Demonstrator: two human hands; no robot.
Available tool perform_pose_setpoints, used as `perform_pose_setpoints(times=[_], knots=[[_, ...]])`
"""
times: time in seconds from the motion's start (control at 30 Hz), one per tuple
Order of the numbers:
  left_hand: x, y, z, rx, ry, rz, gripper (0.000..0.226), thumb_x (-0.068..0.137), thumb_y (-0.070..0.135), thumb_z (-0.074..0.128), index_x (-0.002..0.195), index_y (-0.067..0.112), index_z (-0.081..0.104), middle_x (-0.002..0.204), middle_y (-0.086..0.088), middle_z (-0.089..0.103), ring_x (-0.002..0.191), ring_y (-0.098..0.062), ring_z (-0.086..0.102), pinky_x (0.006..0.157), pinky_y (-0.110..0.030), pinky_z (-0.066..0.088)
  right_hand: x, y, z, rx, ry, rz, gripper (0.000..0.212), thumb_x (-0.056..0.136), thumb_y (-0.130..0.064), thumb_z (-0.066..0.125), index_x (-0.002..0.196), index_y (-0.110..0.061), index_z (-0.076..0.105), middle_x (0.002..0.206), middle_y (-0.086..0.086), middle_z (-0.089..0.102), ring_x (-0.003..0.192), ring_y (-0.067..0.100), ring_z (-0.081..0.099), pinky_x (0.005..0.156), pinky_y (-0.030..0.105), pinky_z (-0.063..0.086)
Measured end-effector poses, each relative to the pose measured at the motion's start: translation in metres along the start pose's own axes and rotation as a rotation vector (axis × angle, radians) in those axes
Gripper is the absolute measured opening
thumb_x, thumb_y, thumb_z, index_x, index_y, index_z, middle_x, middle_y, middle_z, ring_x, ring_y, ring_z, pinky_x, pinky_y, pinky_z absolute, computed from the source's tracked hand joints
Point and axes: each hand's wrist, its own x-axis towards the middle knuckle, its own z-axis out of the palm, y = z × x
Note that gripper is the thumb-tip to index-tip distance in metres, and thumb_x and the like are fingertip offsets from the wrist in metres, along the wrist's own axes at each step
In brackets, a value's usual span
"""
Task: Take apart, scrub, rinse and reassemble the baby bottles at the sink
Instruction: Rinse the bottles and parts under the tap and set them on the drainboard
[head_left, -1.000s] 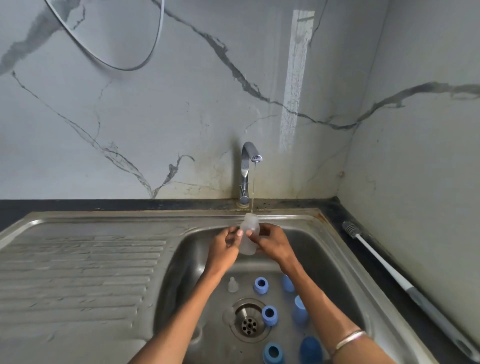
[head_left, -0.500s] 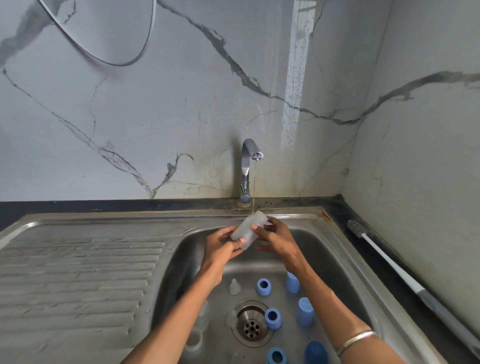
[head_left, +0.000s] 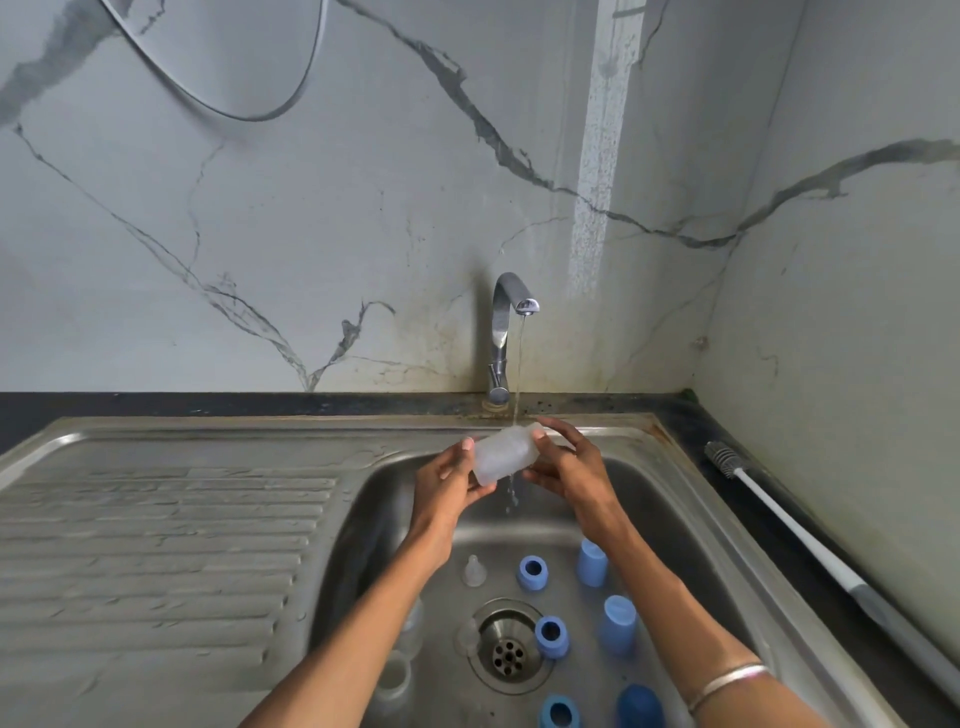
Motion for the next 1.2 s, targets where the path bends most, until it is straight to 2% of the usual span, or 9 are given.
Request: perform_pose_setpoints(times=[0.13,0.3,0.5,0.67,0.77,0.87,0.97,1.1,1.2], knots=[[-0.001,0.004,0.0,-0.051,-0.072,0.028,0.032,0.091,0.017,0.07,0.122,0.01,0.069,0.11,-0.007,0.073,0.1,-0.02,0.071,0.078,-0.032,0.06,0.0,0.001,0.003,-0.019,0.062,-0.019,0.041,0.089,-0.041,0.07,0.119,-0.013,0.069,0.105,0.014,0.074,0.092,0.026,0.074,0.077,0.032,0.061],[0.001,0.005,-0.002,0.0,-0.086,0.067,0.044,0.085,-0.005,0.071,0.127,0.005,0.063,0.102,-0.01,0.076,0.096,-0.023,0.073,0.077,-0.027,0.06,0.0,0.003,0.003,-0.066,0.006,0.033,0.041,0.09,-0.042,0.068,0.111,-0.007,0.068,0.102,0.014,0.075,0.091,0.024,0.074,0.085,0.035,0.06],[0.011,0.0,-0.004,0.121,0.037,0.156,0.042,0.08,0.006,0.081,0.118,0.01,0.064,0.099,-0.004,0.076,0.09,-0.016,0.074,0.085,-0.036,0.059,0.002,0.003,-0.017,-0.098,-0.269,0.155,0.034,0.091,-0.017,0.069,0.125,-0.013,0.064,0.119,0.017,0.067,0.1,0.026,0.071,0.09,0.036,0.058],[0.01,-0.005,-0.002,0.217,0.049,0.173,0.04,0.08,0.012,0.081,0.115,0.016,0.061,0.099,-0.002,0.075,0.09,-0.005,0.07,0.074,-0.014,0.053,-0.003,0.003,-0.015,-0.348,-0.405,0.15,0.055,0.08,-0.022,0.082,0.13,-0.016,0.06,0.116,0.011,0.071,0.104,0.022,0.07,0.09,0.035,0.057],[0.004,-0.006,0.001,0.297,-0.047,0.192,0.042,0.084,0.009,0.077,0.122,0.021,0.062,0.106,-0.002,0.073,0.095,-0.008,0.071,0.083,-0.026,0.058,-0.007,0.003,-0.009,-0.424,-0.417,0.137,0.048,0.083,-0.013,0.079,0.127,-0.011,0.061,0.112,0.009,0.072,0.103,0.019,0.07,0.082,0.025,0.056],[-0.001,-0.013,0.004,0.402,-0.185,0.179,0.062,0.086,0.017,0.076,0.138,0.04,0.051,0.114,0.006,0.069,0.096,-0.007,0.071,0.086,-0.037,0.06,-0.006,0.005,-0.006,-0.442,-0.394,0.121,0.05,0.08,-0.012,0.08,0.126,-0.007,0.062,0.113,0.008,0.072,0.104,0.019,0.07,0.09,0.03,0.057],[0.0,-0.02,0.004,0.46,-0.219,0.19,0.075,0.085,0.018,0.077,0.138,0.058,0.043,0.125,0.007,0.066,0.106,-0.013,0.069,0.088,-0.04,0.06,-0.007,0.002,-0.006,-0.449,-0.39,0.125,0.056,0.074,-0.015,0.081,0.126,-0.007,0.062,0.113,0.007,0.073,0.103,0.017,0.07,0.092,0.033,0.057],[-0.001,-0.017,0.004,0.449,-0.177,0.216,0.067,0.085,0.006,0.075,0.14,0.036,0.05,0.112,0.008,0.07,0.099,-0.002,0.069,0.089,-0.038,0.059,-0.007,-0.002,-0.008,-0.179,-0.411,0.17,0.056,0.079,0.005,0.071,0.131,-0.011,0.056,0.121,0.016,0.068,0.109,0.029,0.068,0.095,0.044,0.056],[0.0,-0.016,0.005,0.435,-0.107,0.186,0.049,0.082,0.011,0.08,0.123,0.023,0.057,0.106,0.008,0.07,0.097,-0.007,0.069,0.087,-0.045,0.059,-0.005,-0.006,-0.007,-0.056,-0.32,0.175,0.051,0.083,0.004,0.067,0.13,-0.014,0.057,0.12,0.017,0.069,0.108,0.033,0.068,0.096,0.048,0.055]])
